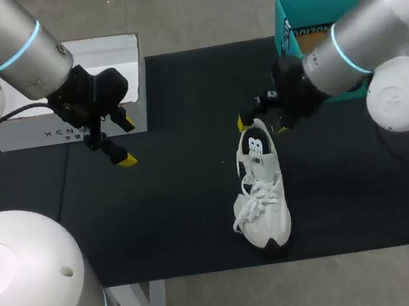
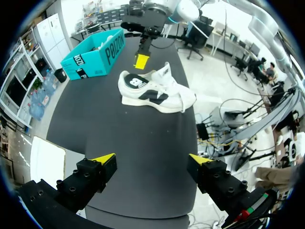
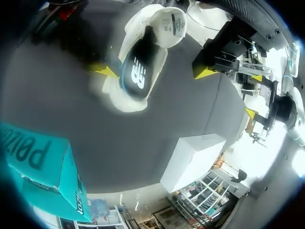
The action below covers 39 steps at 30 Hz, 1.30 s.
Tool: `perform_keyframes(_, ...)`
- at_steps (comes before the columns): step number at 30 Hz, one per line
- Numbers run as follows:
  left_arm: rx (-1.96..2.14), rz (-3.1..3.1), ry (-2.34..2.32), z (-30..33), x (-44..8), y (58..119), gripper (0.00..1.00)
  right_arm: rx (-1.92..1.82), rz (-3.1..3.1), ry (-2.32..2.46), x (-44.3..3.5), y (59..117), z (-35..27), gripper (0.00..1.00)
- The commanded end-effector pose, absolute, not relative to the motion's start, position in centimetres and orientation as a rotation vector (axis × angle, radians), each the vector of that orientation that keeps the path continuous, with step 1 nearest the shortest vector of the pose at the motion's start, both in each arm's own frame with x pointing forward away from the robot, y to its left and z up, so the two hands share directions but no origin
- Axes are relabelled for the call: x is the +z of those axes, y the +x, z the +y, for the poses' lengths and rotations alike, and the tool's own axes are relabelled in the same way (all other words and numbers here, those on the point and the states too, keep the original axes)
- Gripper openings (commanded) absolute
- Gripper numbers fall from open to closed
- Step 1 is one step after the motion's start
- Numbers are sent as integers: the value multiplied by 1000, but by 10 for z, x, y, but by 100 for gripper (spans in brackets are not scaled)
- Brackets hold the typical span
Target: Take the shoe out of the shoebox, open the shoe tongue, remove and reinsert the insole, then place the shoe into the shoebox
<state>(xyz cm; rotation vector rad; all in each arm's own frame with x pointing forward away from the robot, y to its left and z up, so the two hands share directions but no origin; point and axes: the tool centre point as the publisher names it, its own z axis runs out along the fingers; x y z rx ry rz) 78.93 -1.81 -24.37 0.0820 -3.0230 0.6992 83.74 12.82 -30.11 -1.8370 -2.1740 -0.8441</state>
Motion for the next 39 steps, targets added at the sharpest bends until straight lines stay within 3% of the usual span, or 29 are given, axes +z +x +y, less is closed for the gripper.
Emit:
perform_keyframes(1, 693, -3024, 82, -19, -244, 790, 100, 81, -2531, -2271, -298, 846, 140, 100)
perform_keyframes(5, 693, -3024, 82, -19, -244, 790, 100, 124, -2538, -2253, -293, 846, 135, 100)
perform_keyframes(6, 693, -3024, 82, -19, -244, 790, 100, 133, -2537, -2253, -293, 846, 133, 42)
perform_keyframes(7, 693, -3024, 82, -19, -244, 790, 100, 129, -2538, -2250, -293, 846, 131, 0)
perform_keyframes(39, 693, -3024, 82, -19, -244, 790, 100, 30, -2414, -2268, -344, 831, 122, 0)
